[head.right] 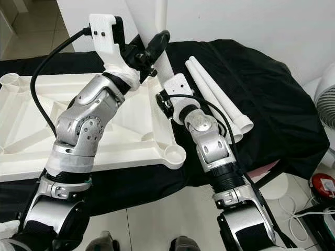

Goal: Building children table

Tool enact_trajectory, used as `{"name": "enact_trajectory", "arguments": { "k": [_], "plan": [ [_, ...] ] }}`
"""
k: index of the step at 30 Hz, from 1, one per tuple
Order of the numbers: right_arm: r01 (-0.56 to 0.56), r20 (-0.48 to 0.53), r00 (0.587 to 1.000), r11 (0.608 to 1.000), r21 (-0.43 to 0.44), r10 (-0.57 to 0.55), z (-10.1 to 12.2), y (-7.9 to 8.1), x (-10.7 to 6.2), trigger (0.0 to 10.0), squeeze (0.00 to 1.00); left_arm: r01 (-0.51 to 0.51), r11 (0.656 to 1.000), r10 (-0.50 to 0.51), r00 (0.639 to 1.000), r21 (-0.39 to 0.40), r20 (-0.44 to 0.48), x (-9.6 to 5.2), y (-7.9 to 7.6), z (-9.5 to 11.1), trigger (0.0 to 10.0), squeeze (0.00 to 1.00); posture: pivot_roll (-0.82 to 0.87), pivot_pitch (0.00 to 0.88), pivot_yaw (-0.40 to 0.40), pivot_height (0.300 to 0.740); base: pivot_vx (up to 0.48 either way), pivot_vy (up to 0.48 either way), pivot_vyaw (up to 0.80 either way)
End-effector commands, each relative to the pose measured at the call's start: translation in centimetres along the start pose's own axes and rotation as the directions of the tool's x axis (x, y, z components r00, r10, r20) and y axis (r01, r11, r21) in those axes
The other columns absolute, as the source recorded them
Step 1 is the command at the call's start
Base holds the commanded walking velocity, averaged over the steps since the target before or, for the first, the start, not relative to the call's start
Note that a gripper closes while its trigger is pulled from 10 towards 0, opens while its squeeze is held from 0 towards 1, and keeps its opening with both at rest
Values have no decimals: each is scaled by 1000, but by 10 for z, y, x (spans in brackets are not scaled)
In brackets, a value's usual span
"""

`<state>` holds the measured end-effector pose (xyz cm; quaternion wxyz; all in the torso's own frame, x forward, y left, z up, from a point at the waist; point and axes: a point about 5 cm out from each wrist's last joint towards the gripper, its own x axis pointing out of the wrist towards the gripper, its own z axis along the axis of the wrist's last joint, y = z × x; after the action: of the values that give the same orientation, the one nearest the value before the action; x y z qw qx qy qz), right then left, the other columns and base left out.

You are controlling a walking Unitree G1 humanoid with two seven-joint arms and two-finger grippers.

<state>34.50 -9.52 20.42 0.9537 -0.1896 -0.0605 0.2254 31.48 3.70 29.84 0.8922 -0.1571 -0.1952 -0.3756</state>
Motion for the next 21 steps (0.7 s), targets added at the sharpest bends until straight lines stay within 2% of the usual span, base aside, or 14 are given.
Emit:
{"name": "enact_trajectory", "arguments": {
  "k": [1,6,7,10,11,15,16,19,21],
  "plan": [
    [-17,24,1000,1000,-26,18,6,3,1,10000,0,44,999,-44,999,-7,21,1,-9,3,10000,0,-9,0,-4,740,0,0,0],
    [-16,13,1000,999,-37,16,3,4,0,10000,0,45,999,-45,999,-10,22,1,-10,3,10000,0,-13,0,-3,740,0,0,0],
    [-16,11,1000,999,-39,17,3,4,0,5451,0,45,999,-45,999,-10,22,1,-10,3,10000,0,-13,0,-4,740,0,0,0],
    [-17,10,1000,999,-40,17,3,3,0,5451,0,45,999,-44,999,-10,23,2,-10,3,10000,0,-13,0,-4,740,0,0,0],
    [-15,7,1000,999,-35,15,2,3,0,196,0,44,999,-44,999,-10,23,2,-10,3,10000,0,-12,0,-4,740,0,0,0],
    [-12,-18,1000,1000,-24,12,0,3,0,0,0,46,999,-45,999,-9,23,1,-10,3,10000,0,-11,0,-3,740,0,0,0],
    [-5,-26,1000,1000,10,5,-1,3,0,0,0,73,995,-72,997,-64,22,0,-12,3,10000,0,-9,0,-2,740,0,0,0],
    [-2,-26,1000,1000,21,3,0,3,0,0,0,81,994,-80,997,-70,19,-1,-13,3,10000,0,-7,0,-2,740,0,0,0],
    [-1,-22,1000,999,35,2,0,3,1,0,0,83,995,-82,997,-61,13,-2,-13,2,10000,310,-5,0,0,740,0,0,0]
  ]
}}
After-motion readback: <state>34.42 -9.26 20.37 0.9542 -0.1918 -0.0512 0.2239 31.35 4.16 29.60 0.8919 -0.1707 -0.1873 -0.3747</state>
